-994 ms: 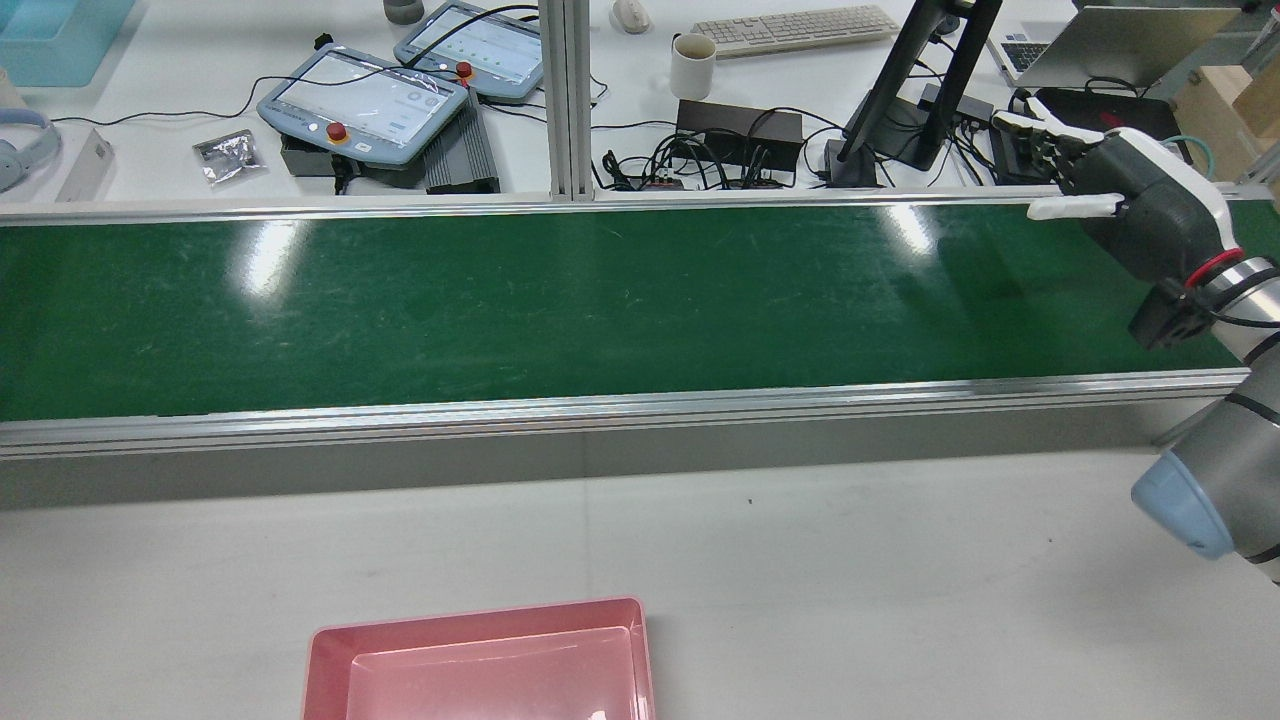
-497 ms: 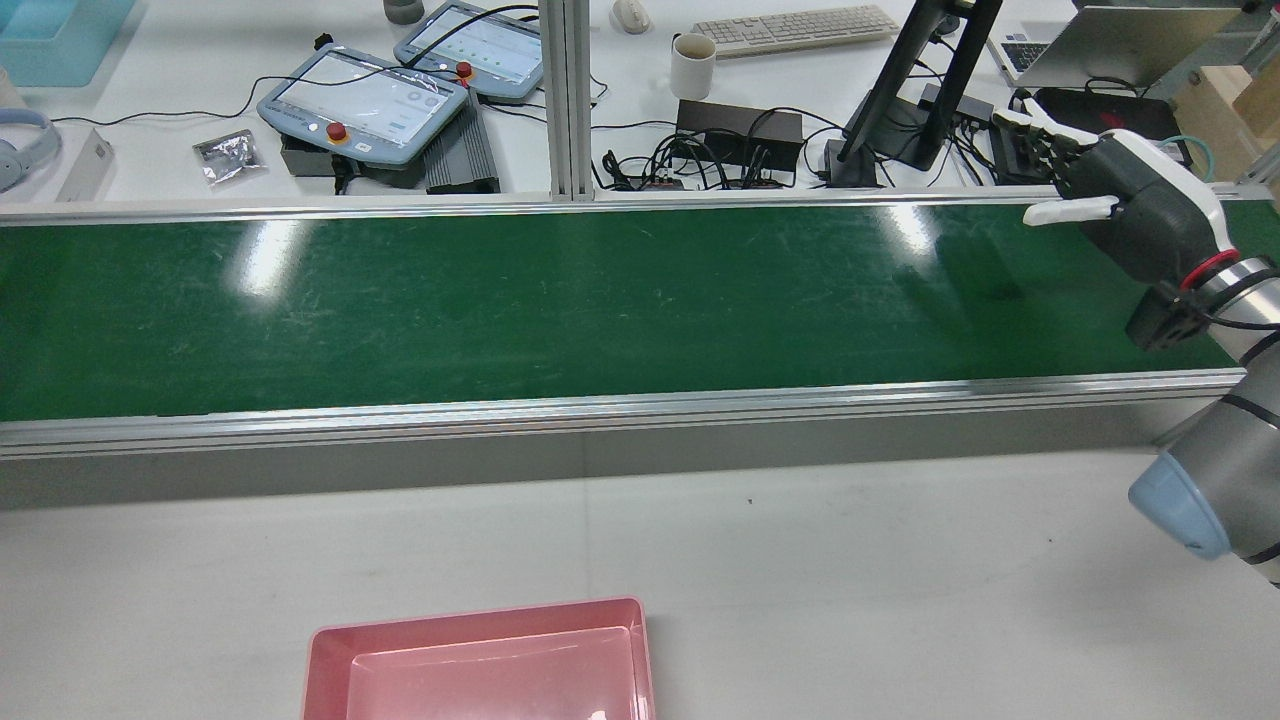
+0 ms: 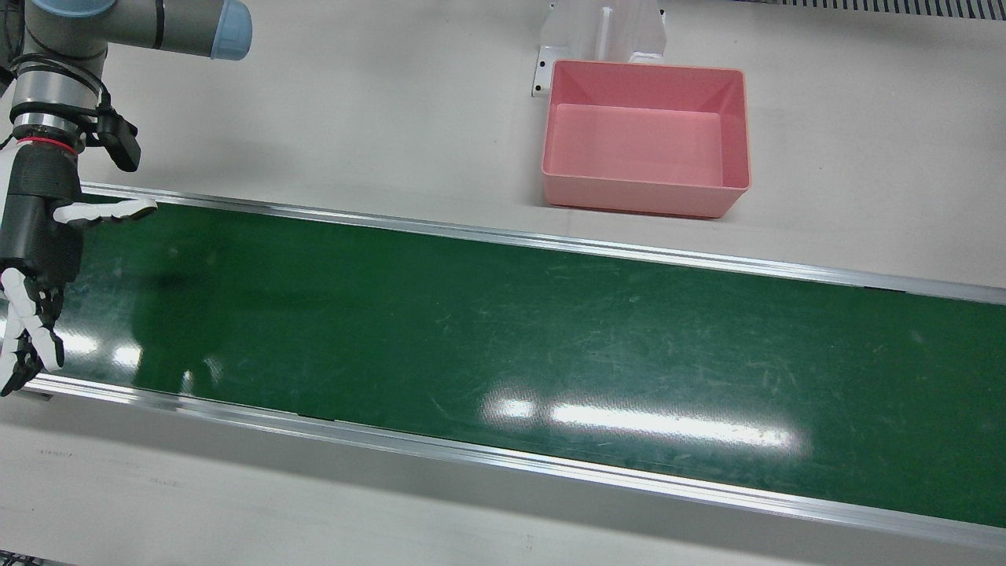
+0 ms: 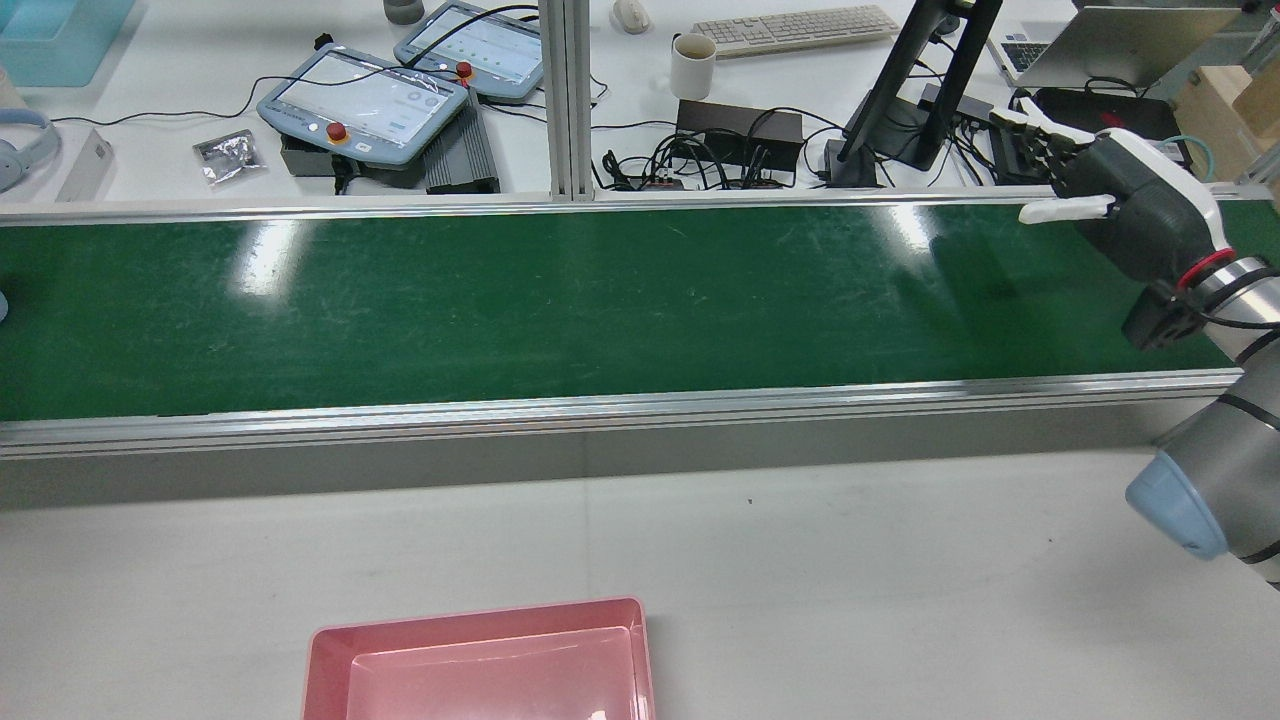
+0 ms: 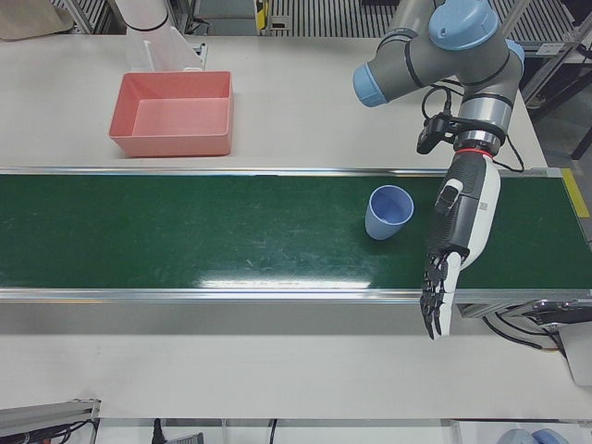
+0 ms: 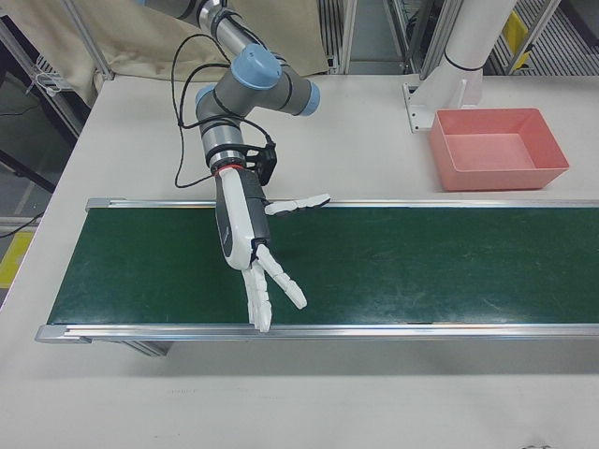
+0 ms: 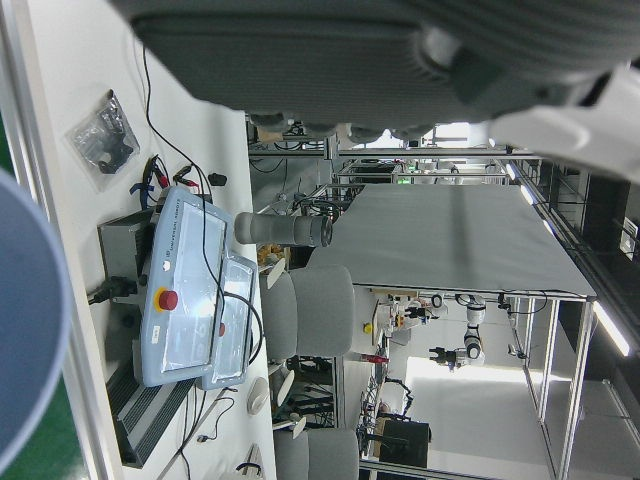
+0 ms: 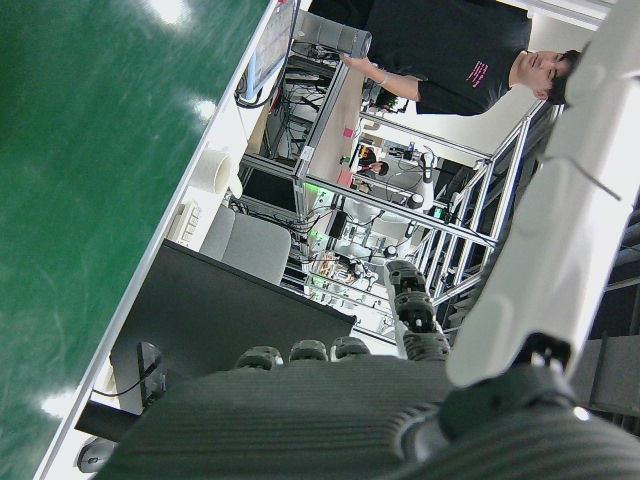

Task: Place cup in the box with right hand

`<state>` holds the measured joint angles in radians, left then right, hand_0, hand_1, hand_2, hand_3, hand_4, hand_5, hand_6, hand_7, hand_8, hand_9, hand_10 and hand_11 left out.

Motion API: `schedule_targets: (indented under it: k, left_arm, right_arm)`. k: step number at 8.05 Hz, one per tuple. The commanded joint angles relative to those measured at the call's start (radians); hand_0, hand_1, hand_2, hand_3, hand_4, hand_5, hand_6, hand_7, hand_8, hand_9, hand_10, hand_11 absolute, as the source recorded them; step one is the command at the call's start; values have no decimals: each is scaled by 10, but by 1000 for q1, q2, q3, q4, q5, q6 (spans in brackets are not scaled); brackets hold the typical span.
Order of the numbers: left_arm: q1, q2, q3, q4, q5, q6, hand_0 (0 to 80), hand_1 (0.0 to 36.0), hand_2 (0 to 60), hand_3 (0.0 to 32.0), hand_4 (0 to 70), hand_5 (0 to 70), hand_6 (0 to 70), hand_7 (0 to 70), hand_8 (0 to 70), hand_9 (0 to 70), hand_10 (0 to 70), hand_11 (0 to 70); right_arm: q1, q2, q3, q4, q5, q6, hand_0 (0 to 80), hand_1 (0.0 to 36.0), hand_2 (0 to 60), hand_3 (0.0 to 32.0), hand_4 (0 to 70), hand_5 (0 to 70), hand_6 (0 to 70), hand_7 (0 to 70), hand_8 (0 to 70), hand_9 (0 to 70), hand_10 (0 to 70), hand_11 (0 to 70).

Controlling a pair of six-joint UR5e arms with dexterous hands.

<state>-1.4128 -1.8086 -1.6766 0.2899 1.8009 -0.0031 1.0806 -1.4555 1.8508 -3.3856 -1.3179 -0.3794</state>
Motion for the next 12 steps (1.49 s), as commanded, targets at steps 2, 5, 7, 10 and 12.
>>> schedule_targets:
  k: [2, 5, 7, 10, 12]
  left_arm:
    - [0, 0, 0, 0, 0, 0, 0, 0, 0, 0, 0, 0, 0, 0, 0, 0, 0, 0]
    - [0, 0, 0, 0, 0, 0, 0, 0, 0, 0, 0, 0, 0, 0, 0, 0, 0, 0]
    - [0, 0, 2, 0, 0, 0, 0, 0, 0, 0, 0, 0, 0, 0, 0, 0, 0, 0]
    - [0, 0, 0, 0, 0, 0, 0, 0, 0, 0, 0, 0, 0, 0, 0, 0, 0, 0]
    - [0, 0, 0, 0, 0, 0, 0, 0, 0, 0, 0, 0, 0, 0, 0, 0, 0, 0]
  right_arm:
    - [-2, 4, -1, 0, 0, -1, 479, 136, 10, 0, 10, 35, 5, 0, 0, 6, 0, 0]
    - [-8, 4, -5, 9, 67, 35, 478, 136, 10, 0, 9, 35, 5, 0, 0, 4, 0, 0]
    - [-11, 4, -8, 11, 77, 63, 473, 140, 38, 0, 8, 33, 5, 0, 0, 2, 0, 0]
    - [-21, 14, 2, 18, 75, 63, 470, 139, 43, 0, 0, 33, 4, 0, 0, 6, 0, 0]
    - [-27, 18, 1, 18, 77, 60, 476, 133, 2, 0, 0, 37, 2, 0, 0, 7, 0, 0]
